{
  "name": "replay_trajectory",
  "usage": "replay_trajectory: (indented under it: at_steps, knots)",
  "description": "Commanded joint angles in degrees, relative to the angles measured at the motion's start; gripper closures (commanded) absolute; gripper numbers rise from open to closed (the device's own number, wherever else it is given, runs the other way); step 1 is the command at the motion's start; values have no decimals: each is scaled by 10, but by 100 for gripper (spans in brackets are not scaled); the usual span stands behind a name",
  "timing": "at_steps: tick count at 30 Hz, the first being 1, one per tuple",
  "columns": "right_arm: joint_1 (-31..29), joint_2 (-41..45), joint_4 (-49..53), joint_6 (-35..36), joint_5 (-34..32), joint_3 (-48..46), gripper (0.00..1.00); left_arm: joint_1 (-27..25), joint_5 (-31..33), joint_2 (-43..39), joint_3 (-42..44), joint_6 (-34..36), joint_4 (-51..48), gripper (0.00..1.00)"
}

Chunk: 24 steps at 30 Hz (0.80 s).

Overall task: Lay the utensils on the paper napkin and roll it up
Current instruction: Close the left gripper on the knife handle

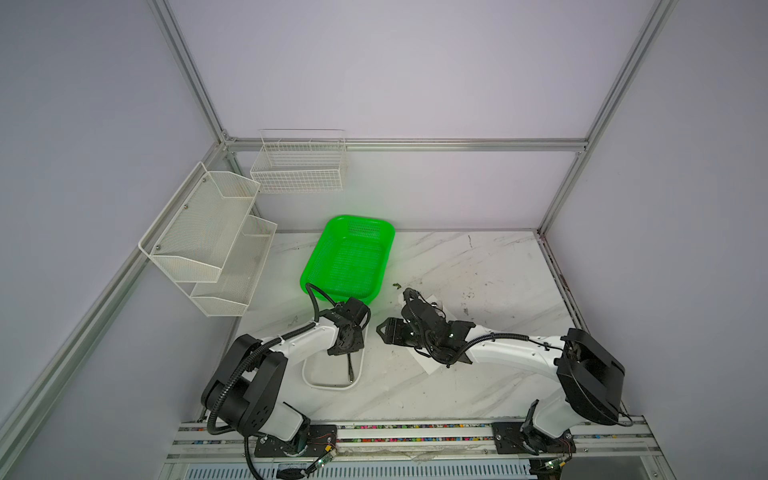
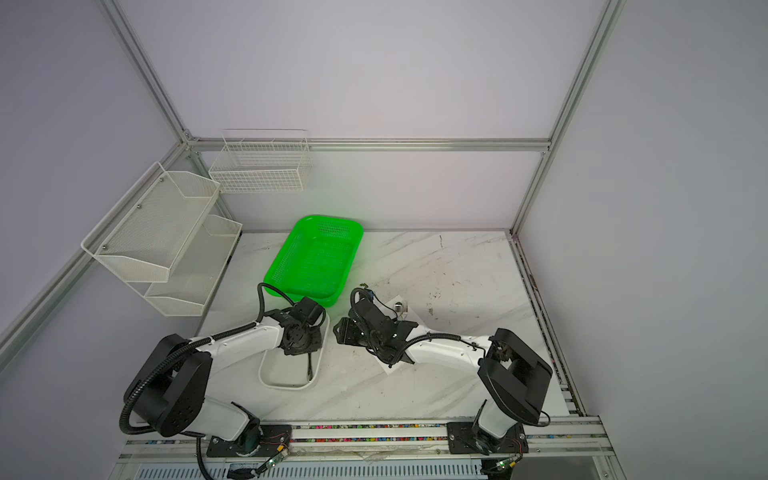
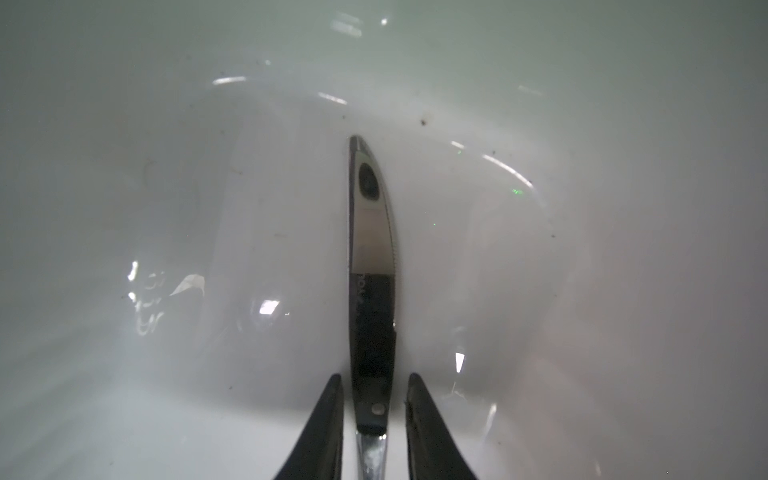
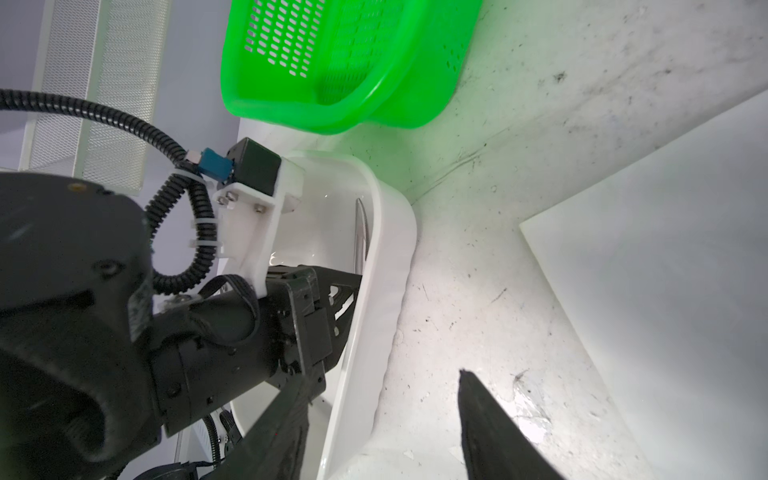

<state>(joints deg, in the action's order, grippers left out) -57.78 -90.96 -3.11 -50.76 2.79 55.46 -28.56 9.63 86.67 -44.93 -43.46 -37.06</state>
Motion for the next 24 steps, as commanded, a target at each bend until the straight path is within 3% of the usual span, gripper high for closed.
replay_trajectory:
  at_steps: [1, 8, 13, 24]
  knots:
    - [2, 3, 9, -9, -1, -7, 41, -4, -32, 59, 24, 14, -56, 80]
    - [3, 9, 12, -10, -7, -11, 41, -5, -64, 67, 35, 11, -37, 95]
    - [3, 10, 12, -10, -6, -11, 41, 1, -88, 20, 47, 4, -14, 95]
    - [3, 6, 13, -12, -2, -8, 41, 66, -164, -73, 94, 17, 20, 90]
